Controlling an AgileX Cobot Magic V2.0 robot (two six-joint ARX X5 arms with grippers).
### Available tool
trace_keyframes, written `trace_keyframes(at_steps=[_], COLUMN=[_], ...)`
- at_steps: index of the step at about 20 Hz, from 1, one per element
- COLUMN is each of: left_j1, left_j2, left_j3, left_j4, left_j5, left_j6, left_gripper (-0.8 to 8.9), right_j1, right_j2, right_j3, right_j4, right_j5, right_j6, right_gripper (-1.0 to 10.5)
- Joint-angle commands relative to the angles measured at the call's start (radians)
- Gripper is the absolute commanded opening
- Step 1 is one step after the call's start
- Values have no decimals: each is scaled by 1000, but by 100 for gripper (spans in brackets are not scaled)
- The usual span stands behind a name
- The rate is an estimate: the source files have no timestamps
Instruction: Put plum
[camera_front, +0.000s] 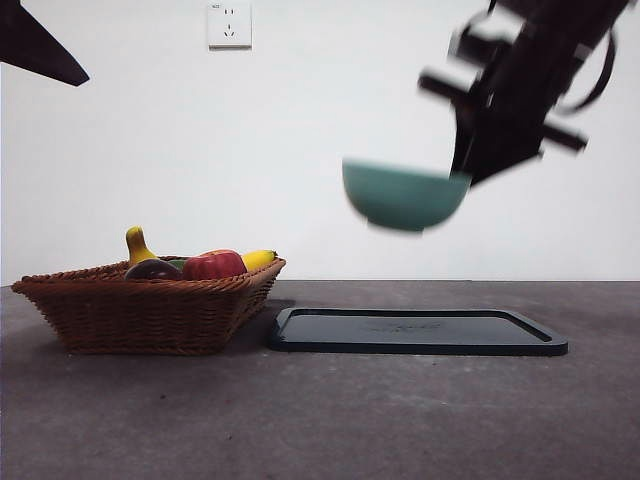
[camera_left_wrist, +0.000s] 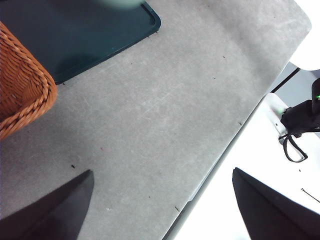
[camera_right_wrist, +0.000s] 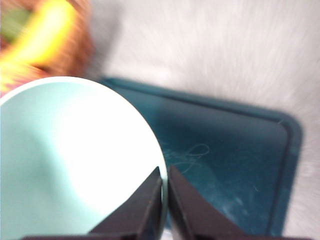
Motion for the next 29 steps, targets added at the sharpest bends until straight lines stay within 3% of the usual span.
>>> trace_keyframes(at_steps=[1,6,10,19,29], left_j1=[-5,-5,-5,-5,-5], left_j2=[8,8,8,8,8], left_j3=[18,18,18,18,18], left_j4=[7,8,7,8,8], left_j5=[2,2,2,2,2], left_j6=[9,9,9,9,9], left_gripper=[427,427,427,427,427], right_j1=[11,66,161,294,336], right_j2=[-84,-275,-370,-340,-164], right_j3=[18,10,-101,-428,-473], right_j4=[-84,-269,-272,-22,95], right_j5=[-4,15,76,151,159], right_j6=[-34,-71,-69,40,48], right_gripper=[8,8,8,8,8])
